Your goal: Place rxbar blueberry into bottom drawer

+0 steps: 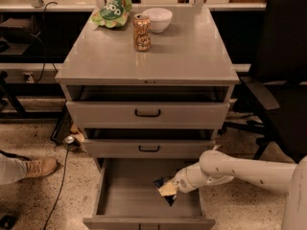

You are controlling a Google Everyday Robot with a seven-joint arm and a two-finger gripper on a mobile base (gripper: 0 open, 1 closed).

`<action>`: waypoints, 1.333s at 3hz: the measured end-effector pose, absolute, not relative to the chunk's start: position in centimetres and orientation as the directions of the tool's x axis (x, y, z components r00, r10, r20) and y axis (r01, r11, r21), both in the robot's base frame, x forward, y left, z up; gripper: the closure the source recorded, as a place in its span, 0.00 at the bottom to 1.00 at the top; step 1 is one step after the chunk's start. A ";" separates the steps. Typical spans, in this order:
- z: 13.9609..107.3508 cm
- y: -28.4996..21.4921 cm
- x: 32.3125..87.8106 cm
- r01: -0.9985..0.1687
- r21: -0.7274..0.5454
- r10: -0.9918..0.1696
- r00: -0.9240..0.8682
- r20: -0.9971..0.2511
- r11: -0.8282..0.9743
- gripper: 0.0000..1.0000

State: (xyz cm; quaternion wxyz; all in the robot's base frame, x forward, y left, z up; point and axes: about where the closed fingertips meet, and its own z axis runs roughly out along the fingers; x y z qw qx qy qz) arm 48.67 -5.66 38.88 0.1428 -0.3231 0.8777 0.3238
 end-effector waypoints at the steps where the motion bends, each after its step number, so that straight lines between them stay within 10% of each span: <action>1: 35.7 -6.1 49.9 -0.673 0.435 -0.465 -0.733 -0.496 0.598 1.00; 4: 26.9 -4.8 53.9 -0.692 0.317 -0.442 -0.682 -0.583 0.649 0.85</action>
Offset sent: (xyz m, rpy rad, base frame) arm 0.0513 -0.0119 -0.1172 -0.0524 -0.2719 -0.0709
